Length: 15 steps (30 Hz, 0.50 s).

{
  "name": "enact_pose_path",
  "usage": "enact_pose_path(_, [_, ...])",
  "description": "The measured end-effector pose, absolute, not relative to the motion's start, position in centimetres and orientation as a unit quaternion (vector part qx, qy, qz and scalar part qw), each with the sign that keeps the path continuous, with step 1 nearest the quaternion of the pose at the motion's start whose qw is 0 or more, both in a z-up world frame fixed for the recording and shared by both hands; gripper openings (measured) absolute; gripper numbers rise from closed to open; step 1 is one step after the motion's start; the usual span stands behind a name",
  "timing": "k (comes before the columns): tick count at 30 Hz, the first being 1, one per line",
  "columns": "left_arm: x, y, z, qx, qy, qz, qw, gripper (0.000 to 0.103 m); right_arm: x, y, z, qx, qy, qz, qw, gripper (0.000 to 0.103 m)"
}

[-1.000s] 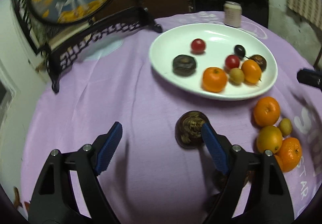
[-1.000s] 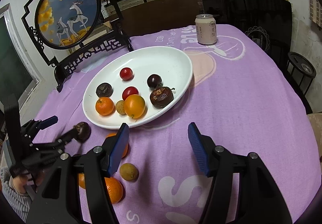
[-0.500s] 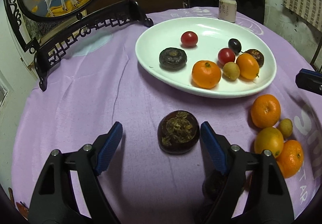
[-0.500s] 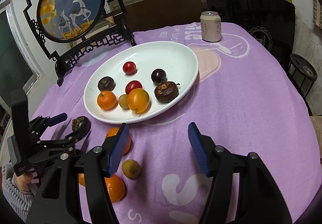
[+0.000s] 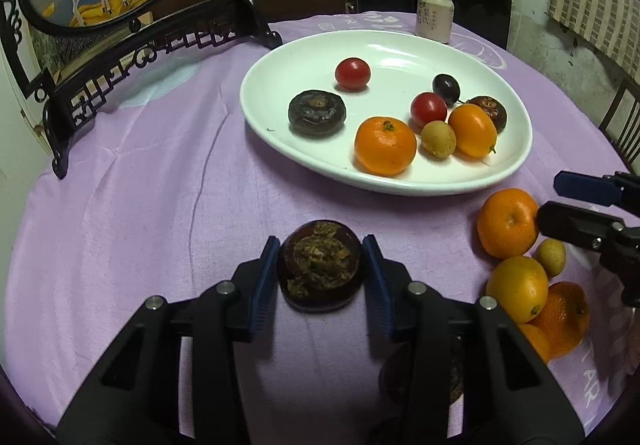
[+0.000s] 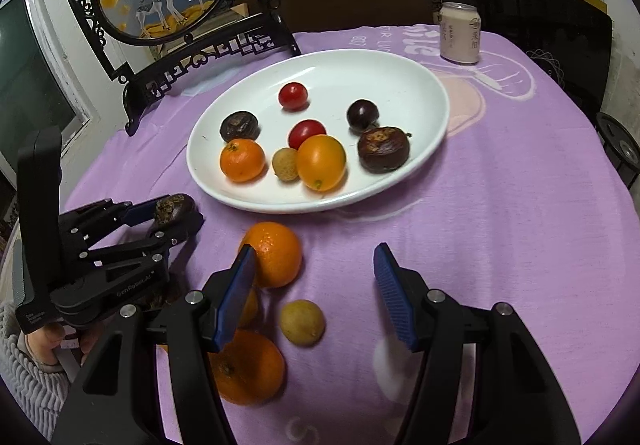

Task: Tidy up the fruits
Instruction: 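Grasp an orange with the right tool while the left tool carries its fruit to the plate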

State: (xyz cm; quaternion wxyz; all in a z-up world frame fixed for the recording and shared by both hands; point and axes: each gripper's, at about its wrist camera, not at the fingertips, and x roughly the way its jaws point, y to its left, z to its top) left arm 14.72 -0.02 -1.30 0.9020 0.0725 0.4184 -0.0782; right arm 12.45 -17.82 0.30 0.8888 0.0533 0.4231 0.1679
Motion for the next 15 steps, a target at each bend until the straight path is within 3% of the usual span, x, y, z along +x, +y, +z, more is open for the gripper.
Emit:
enact_pose_path(11, [14.7,-0.2,-1.3,0.074,0.418,-0.077,0.902,0.043,13.4,-15.7,-0.3,0.066,0.435,0.198,0.876,0.061])
enact_pose_path(15, [14.7,-0.1,-1.3,0.075,0.418,-0.077,0.902,0.043,13.8,-14.8,-0.7,0.057,0.442,0.199,0.873,0.048])
